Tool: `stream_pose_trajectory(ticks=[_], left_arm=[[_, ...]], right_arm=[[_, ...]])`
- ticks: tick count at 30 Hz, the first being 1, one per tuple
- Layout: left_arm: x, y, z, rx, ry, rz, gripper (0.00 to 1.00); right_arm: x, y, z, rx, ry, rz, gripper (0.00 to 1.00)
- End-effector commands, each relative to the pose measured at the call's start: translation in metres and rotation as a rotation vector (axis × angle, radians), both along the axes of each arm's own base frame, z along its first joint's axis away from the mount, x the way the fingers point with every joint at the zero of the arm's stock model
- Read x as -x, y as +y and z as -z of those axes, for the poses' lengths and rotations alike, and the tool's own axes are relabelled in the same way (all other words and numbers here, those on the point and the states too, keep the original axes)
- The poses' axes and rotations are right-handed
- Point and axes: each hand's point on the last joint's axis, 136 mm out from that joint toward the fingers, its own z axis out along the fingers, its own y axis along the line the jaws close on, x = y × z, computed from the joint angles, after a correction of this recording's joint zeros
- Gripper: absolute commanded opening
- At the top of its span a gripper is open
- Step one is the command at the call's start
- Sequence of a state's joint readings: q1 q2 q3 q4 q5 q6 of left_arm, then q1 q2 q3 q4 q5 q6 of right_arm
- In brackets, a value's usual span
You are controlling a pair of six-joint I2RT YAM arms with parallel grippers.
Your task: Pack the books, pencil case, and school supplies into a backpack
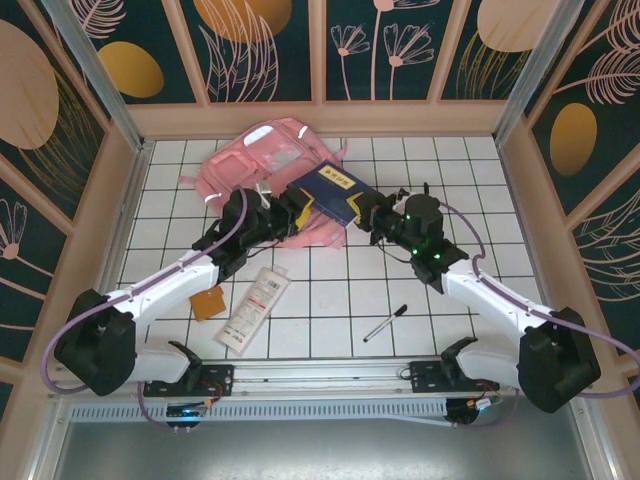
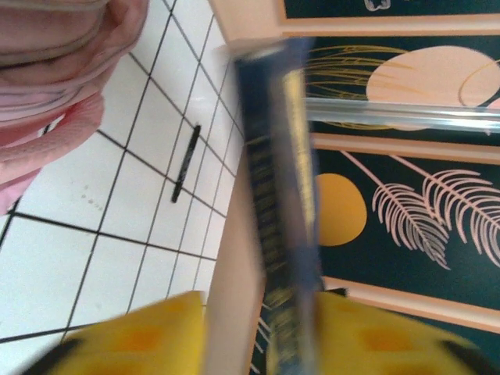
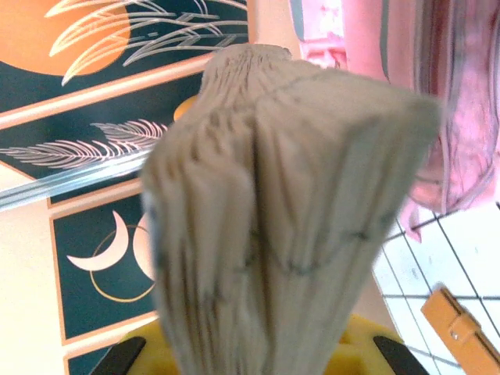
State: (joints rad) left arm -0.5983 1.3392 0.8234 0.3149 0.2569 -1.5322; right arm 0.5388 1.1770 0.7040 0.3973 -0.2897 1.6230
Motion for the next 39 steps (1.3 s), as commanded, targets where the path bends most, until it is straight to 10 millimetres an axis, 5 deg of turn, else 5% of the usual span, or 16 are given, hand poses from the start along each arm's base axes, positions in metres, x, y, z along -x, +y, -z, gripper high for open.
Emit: stream_pose_trajectory(ticks=[1,5,7,11,16,22,28,34,39], left_arm=[[-0.007,0.011,-0.004,-0.027,0.006,0.031,0.61],[-0.032,0.035,0.006,-0.607,-0.239,0.197,0.67],[-0.036,0.038,0.032,-0.772,-0.293,0.294,0.67],[-0.050,0.022,0.076,-0.904,-0.313,0.470,0.67],[-0.088,0.023,0.114,-1.176,-0.265,0.496,0.68],[-0.138,0.042,0.130,-1.452,-0.237,0.443,0.70],[-0.157,0.035,0.158,-1.511,-0.220,0.498,0.69],[-0.133,0.005,0.194,-1.367,-0.263,0.748,0.69],[-0.124,-0.002,0.178,-1.317,-0.331,0.779,0.75]], right_arm=[[-0.013,-0.015,-0.055,0.047,-0.203,0.071,0.00],[-0.026,-0.048,-0.053,0.225,-0.266,0.135,0.00],[-0.033,-0.072,-0.050,0.359,-0.281,0.183,0.00],[-0.041,-0.123,-0.047,0.571,-0.290,0.284,0.00],[-0.041,-0.155,-0.044,0.664,-0.284,0.320,0.00],[-0.038,-0.157,-0.035,0.663,-0.272,0.298,0.00],[-0.038,-0.149,-0.037,0.644,-0.288,0.255,0.00],[-0.039,-0.146,-0.038,0.637,-0.289,0.228,0.00],[-0.038,-0.142,-0.035,0.621,-0.281,0.211,0.00]])
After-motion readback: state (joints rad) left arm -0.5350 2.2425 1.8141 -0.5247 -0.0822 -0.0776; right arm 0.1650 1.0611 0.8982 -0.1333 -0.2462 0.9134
